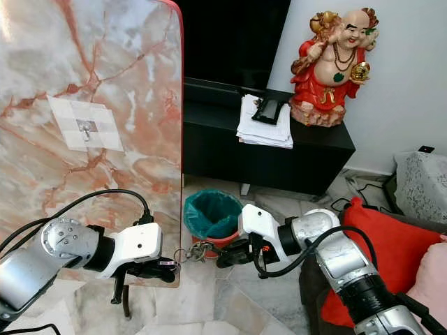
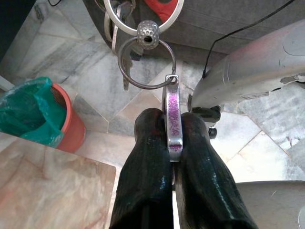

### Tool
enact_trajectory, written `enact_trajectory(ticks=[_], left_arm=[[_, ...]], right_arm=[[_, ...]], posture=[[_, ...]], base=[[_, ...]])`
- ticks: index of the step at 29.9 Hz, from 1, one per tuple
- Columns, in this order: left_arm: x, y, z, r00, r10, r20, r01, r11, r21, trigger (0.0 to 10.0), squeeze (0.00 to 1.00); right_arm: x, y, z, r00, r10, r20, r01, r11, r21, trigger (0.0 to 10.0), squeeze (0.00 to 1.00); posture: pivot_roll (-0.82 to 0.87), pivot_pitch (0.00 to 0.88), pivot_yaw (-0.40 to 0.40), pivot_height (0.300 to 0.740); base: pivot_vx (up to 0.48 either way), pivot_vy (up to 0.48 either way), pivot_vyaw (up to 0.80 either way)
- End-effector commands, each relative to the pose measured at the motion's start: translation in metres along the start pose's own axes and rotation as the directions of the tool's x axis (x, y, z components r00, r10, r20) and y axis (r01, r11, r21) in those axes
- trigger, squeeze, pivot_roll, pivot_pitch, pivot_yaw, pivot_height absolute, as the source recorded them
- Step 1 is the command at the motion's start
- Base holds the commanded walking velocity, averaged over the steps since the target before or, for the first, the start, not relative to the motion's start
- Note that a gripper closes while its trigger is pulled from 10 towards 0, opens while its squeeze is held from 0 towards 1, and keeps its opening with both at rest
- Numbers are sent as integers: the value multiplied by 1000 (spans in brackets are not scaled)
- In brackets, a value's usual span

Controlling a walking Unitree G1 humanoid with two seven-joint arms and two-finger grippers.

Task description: Hang keys on a hook

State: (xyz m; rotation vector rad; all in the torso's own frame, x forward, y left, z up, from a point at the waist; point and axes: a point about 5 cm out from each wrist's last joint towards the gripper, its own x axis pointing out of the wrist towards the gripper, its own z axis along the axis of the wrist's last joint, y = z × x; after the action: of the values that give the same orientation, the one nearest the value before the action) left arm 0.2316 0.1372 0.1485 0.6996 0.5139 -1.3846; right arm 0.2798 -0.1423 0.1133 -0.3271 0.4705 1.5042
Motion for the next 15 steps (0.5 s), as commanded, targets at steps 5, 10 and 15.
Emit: enact_trajectory(ticks=[5, 10, 15], left_arm=[[-1, -2, -7, 999, 3, -43, -3, 1000, -7, 10000, 0], [0, -3, -11, 998, -2, -69, 1, 1000, -15, 10000, 0], [1, -4, -13, 997, -10, -76, 9, 1000, -18, 10000, 0]], right_arm=[[-11, -6, 5, 1000, -31, -1, 31, 999, -8, 0, 0], [-13, -6, 5, 1000, -30, -1, 30, 1000, -8, 0, 0], [-13, -6, 5, 999, -32, 4, 32, 999, -5, 0, 0]], posture=[[-23, 8, -159, 740], [-25, 9, -159, 740], [-24, 7, -160, 740]], base=[[0, 0, 0], [0, 0, 0], [0, 0, 0]])
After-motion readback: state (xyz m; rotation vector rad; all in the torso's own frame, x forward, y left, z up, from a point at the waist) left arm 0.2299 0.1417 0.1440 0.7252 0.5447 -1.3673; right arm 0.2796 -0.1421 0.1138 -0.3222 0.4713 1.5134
